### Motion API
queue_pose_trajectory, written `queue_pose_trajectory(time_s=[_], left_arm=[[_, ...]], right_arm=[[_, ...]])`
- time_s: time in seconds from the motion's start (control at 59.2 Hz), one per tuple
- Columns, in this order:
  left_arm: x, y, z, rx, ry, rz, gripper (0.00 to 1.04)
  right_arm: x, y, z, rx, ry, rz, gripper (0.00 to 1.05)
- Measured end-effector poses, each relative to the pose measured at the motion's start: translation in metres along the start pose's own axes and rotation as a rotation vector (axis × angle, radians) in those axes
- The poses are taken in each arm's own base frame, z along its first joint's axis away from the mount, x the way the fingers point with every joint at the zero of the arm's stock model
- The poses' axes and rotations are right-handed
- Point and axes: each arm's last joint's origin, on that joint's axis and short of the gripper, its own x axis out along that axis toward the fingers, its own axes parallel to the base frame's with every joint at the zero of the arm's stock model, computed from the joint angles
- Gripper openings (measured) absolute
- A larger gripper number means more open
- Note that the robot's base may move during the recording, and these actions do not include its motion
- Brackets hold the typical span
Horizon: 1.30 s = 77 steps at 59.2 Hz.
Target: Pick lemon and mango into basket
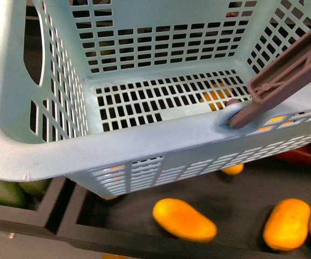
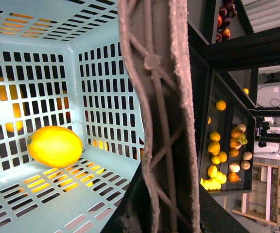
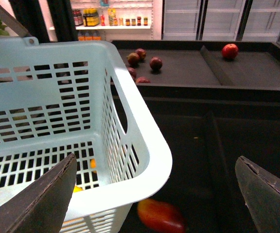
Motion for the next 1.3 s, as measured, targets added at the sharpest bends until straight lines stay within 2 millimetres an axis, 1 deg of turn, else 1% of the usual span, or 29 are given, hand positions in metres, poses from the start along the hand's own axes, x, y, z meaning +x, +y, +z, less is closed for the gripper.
queue_pose_trajectory(time_s=[0.101,0.152,0.253,0.287,0.304,0.321,0.355,0.405,0.473,0.54,0.642,0.676,0.726,0.794,0.844,0.895,0.98,1.064,1.165,1.3], left_arm=[[0.0,0.0,0.0,0.0,-0.003,0.002,0.06],[-0.001,0.002,0.004,-0.006,-0.019,0.007,0.06],[-0.001,0.003,0.005,0.004,-0.034,0.016,0.06],[-0.001,0.003,0.005,0.004,-0.031,0.014,0.06],[-0.001,0.002,0.005,0.003,-0.029,0.013,0.06],[-0.001,0.002,0.005,0.002,-0.023,0.01,0.06],[-0.001,0.001,0.003,0.0,-0.013,0.005,0.06],[-0.001,0.0,0.001,0.005,-0.005,0.001,0.06],[0.0,0.0,0.0,0.003,0.008,-0.005,0.06],[0.0,-0.001,-0.001,-0.008,0.017,-0.01,0.06],[0.0,-0.001,-0.002,-0.006,0.015,-0.008,0.06],[0.0,-0.001,-0.002,-0.005,0.013,-0.007,0.06],[0.0,-0.001,-0.001,-0.005,0.009,-0.005,0.06],[0.0,0.0,0.0,-0.004,-0.007,0.004,0.06],[0.0,0.0,0.0,0.0,-0.009,0.004,0.06],[0.0,0.0,0.0,0.003,-0.006,0.003,0.06],[0.0,0.0,0.0,-0.001,0.001,-0.001,0.06],[0.0,0.0,0.0,-0.001,0.003,-0.002,0.06],[0.0,0.0,0.0,-0.001,0.0,-0.001,0.06],[0.0,0.0,0.0,-0.001,0.0,-0.001,0.06]], right_arm=[[0.0,0.0,0.0,0.0,-0.001,0.0,0.96],[0.0,0.0,0.0,-0.001,-0.001,0.009,0.96],[0.0,0.0,0.0,0.0,0.0,0.003,0.96],[0.003,0.001,-0.001,0.033,0.069,-0.038,0.96],[0.005,0.001,0.0,0.063,0.138,-0.13,0.96],[0.01,0.0,0.003,0.11,0.245,-0.25,0.96],[0.017,-0.007,0.005,0.176,0.374,-0.451,0.96],[0.022,-0.015,0.002,0.212,0.451,-0.577,0.96],[0.03,-0.027,-0.002,0.258,0.469,-0.644,0.96],[0.044,-0.042,-0.002,0.28,0.452,-0.686,0.96],[0.065,-0.065,-0.007,0.224,0.455,-0.718,0.96],[0.073,-0.073,-0.012,0.192,0.473,-0.714,0.96],[0.081,-0.081,-0.02,0.151,0.512,-0.704,0.96],[0.099,-0.09,-0.046,0.066,0.655,-0.61,0.96],[0.105,-0.09,-0.058,0.036,0.704,-0.56,0.96],[0.116,-0.09,-0.079,-0.021,0.775,-0.458,0.96],[0.126,-0.09,-0.097,-0.088,0.832,-0.376,0.96],[0.135,-0.092,-0.112,-0.141,0.869,-0.334,0.96],[0.149,-0.095,-0.14,-0.197,0.936,-0.254,0.96],[0.16,-0.092,-0.157,-0.209,0.971,-0.207,0.96]])
